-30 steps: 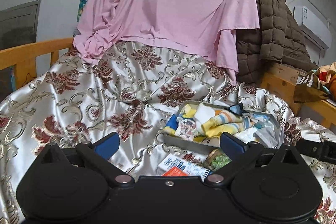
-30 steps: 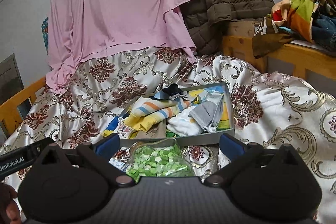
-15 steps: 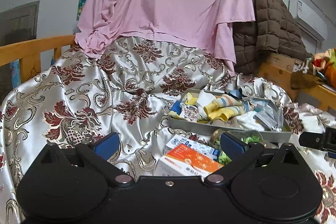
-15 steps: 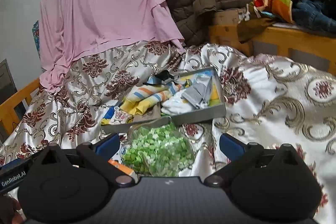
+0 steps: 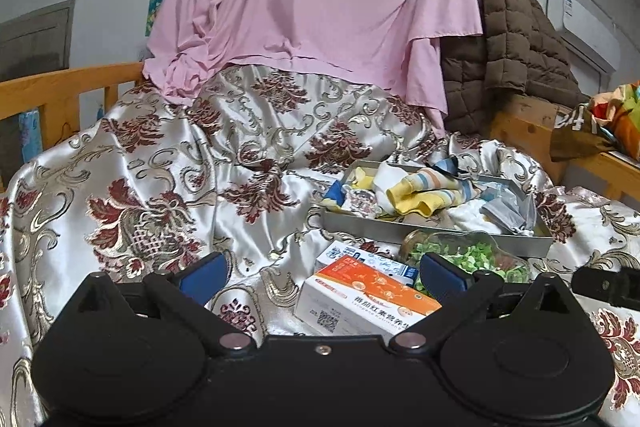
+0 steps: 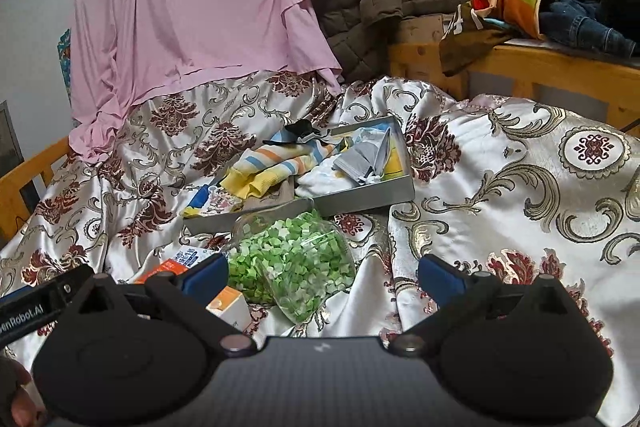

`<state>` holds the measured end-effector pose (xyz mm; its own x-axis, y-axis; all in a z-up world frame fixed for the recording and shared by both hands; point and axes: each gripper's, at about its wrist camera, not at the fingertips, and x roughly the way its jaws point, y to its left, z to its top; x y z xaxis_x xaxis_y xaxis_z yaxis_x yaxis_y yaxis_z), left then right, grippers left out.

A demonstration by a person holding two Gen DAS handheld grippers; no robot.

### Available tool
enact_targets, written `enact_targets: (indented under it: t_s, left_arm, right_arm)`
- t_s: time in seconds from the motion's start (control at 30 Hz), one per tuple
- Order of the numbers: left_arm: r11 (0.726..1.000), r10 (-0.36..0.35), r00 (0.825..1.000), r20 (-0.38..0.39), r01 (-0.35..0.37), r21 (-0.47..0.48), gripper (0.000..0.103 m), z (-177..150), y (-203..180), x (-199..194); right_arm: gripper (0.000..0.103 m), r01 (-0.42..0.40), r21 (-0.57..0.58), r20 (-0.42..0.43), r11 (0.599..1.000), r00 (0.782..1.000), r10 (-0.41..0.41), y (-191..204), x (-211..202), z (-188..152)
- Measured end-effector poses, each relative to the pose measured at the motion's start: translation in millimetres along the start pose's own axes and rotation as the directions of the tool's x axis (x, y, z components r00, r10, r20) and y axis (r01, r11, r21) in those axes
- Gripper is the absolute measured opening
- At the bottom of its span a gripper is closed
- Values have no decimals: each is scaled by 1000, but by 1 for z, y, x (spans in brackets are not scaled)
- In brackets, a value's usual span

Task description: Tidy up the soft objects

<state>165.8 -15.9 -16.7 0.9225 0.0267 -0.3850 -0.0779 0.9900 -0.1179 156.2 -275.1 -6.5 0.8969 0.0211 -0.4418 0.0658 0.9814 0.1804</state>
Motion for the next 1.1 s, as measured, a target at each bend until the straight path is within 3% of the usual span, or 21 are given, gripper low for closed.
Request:
enact_targets:
  t_s: [1.1]
  left_arm:
    - [997, 72, 997, -22, -73, -40, 102, -16, 9, -2]
  right_arm:
    - [103, 24, -80, 61, 996, 998, -19, 10, -9, -28]
